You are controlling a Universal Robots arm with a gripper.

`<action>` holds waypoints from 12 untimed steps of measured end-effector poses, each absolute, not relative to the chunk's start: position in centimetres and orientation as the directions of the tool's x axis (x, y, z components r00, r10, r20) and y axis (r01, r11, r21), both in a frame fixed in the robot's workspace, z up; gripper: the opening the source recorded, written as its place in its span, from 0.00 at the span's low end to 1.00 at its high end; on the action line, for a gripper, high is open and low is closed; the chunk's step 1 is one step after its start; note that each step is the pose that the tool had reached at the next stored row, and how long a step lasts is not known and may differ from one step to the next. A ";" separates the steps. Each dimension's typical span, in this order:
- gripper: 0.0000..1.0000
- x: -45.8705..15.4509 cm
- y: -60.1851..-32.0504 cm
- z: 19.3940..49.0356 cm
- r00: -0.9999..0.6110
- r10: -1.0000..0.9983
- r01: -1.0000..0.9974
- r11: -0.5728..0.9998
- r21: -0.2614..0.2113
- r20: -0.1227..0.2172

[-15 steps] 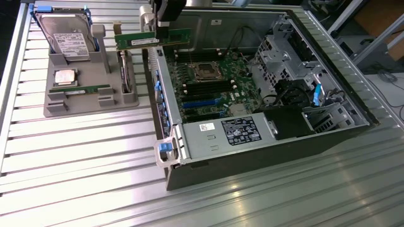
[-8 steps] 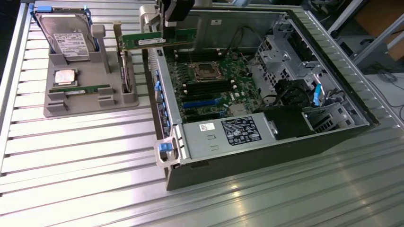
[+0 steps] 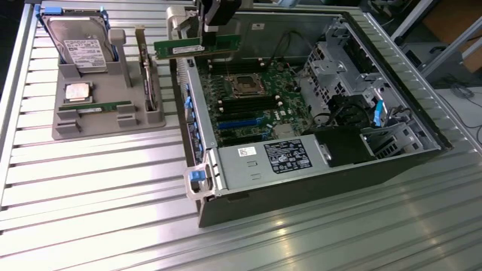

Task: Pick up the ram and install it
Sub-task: 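Pick up the ram and move it above insertion slot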

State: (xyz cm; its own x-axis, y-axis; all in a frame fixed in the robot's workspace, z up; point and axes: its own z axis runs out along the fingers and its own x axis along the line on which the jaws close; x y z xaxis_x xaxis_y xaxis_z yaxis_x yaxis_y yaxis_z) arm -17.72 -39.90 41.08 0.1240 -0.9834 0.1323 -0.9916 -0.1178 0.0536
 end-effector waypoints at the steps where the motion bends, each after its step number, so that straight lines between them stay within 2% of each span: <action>1: 0.14 -17.6 -39.9 41.1 0.124 -0.983 -0.992 -0.118 0.054 0.132; 12: 0.14 -16.1 -39.9 41.1 0.124 -0.983 -0.992 -0.118 0.054 0.135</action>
